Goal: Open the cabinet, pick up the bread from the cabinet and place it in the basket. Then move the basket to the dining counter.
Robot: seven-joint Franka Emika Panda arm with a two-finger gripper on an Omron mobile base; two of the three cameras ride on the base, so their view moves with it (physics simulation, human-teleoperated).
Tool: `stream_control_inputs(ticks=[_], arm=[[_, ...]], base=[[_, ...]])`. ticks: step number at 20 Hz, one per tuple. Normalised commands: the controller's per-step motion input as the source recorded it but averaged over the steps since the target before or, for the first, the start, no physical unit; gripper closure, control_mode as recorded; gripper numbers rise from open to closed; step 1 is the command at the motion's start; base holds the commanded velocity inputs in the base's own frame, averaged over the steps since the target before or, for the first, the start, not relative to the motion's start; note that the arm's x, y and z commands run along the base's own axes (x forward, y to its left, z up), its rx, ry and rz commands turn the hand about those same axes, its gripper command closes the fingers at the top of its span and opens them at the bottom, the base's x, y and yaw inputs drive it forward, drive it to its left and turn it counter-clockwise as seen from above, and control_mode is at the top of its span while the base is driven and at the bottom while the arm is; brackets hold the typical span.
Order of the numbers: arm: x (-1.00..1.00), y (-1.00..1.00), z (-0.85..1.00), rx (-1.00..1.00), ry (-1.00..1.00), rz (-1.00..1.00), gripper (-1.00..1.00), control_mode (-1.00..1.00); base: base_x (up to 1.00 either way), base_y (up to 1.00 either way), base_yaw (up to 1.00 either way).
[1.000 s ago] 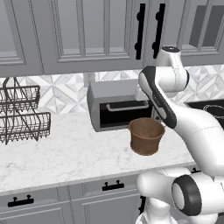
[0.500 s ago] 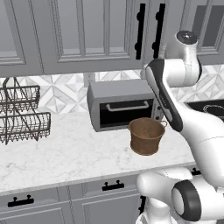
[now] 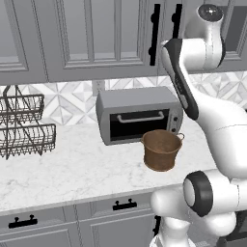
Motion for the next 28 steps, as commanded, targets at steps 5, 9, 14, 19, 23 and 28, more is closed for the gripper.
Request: stream_control_inputs(ticks=[5,9,14,19,23,28], arm=[[0.61,0.0,0.59,-0.01,-0.03,0.02,-1.0,-1.0],[0.62,0.0,0.13,-0.04,-0.05,0.0,-1.0,-1.0],[0.48,0.0,0.0,-0.01,-0.1,0.03,-1.0,-1.0],[0.38,-0.05,0.0,0.0,-0.16,0.05,-1.0,-1.0],[0.12,0.0,-0.06,0.0,-0.33,0.01,-1.0,-1.0],[0.0,0.0,-0.01,0.0,-0.39,0.0,-1.0,-1.0]], base=[[0.0,0.0,0.0],[0.0,0.0,0.0],[0.0,0.0,0.0],[0.0,0.0,0.0],[0.0,0.0,0.0],[0.0,0.0,0.0]])
